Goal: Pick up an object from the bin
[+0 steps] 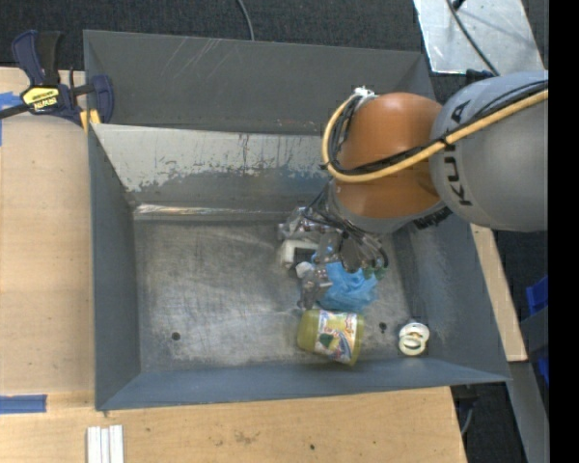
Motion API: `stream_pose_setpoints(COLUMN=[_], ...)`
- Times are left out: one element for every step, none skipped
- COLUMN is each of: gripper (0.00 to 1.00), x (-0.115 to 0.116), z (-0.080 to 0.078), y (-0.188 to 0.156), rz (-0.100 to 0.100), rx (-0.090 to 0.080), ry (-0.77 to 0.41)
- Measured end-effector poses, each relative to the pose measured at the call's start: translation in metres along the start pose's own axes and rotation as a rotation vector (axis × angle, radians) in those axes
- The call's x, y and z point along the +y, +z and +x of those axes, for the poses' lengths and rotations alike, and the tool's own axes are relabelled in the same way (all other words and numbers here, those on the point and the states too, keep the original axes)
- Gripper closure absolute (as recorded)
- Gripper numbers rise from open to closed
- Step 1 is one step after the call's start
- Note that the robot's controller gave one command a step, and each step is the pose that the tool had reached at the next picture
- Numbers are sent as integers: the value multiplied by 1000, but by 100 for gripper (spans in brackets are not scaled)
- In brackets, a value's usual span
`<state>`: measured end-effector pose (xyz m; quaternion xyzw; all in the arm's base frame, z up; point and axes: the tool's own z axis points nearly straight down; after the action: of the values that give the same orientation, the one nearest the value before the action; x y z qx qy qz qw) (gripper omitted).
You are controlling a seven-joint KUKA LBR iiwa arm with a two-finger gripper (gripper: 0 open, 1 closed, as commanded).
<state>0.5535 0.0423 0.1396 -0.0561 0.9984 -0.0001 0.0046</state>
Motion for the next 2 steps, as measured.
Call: stream_pose_setpoints(gripper=[100,0], x=[-11,-12], z=[40,41], y=[65,67], rz=[-1,-2], rx=[-2,3], ry=[-313,-312])
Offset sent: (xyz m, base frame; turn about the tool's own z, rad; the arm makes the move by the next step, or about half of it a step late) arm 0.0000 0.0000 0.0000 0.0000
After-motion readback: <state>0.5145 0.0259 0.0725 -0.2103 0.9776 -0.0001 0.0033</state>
